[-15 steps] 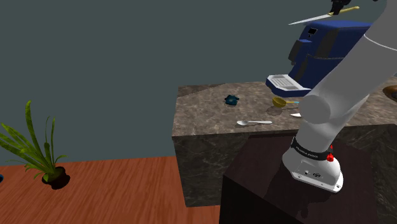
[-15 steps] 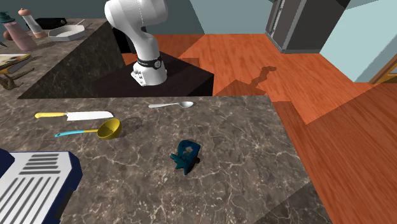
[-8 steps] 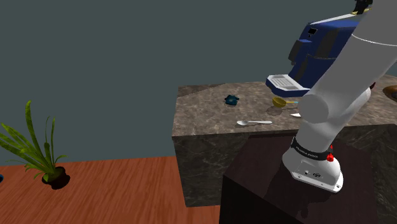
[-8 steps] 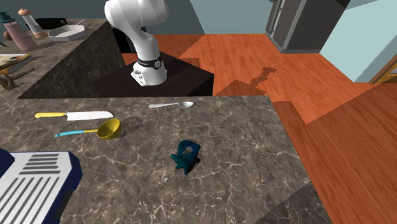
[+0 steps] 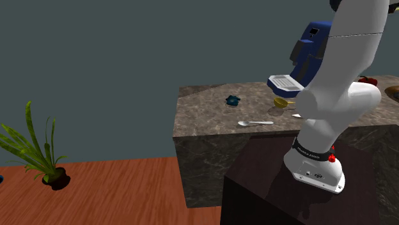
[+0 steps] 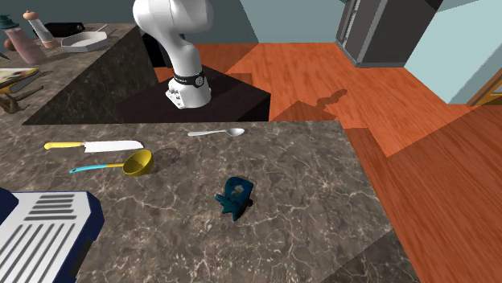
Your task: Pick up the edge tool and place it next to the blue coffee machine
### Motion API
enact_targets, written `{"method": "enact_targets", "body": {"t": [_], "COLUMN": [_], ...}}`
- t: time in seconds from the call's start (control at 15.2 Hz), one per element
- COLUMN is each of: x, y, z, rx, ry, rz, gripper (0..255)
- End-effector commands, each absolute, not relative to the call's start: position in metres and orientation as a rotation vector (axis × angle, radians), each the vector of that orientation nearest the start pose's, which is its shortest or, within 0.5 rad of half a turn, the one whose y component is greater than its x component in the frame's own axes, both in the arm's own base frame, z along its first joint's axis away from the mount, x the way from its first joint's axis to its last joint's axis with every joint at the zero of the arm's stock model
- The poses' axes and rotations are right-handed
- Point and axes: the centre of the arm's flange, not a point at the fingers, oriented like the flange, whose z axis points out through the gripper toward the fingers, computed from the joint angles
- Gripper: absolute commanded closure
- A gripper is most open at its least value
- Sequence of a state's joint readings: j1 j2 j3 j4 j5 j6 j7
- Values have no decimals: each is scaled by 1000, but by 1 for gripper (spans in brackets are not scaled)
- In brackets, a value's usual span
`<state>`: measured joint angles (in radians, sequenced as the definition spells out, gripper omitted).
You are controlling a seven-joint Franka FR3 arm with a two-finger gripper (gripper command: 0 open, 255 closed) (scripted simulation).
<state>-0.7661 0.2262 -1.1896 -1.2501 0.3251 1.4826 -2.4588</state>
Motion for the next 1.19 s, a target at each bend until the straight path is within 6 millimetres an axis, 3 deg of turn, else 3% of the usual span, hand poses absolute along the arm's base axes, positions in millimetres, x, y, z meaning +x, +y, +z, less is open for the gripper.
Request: {"method": "enact_targets", "body": {"t": [0.0,0.2,1.12], "x": [-124,-163,-163], "y": [-577,-592,-592], "z": [706,706,632], "rx": [-3181,-3181,-3181], "ry": [-961,-961,-961], "rz": [-25,-25,-25], "gripper": [255,255,255]}}
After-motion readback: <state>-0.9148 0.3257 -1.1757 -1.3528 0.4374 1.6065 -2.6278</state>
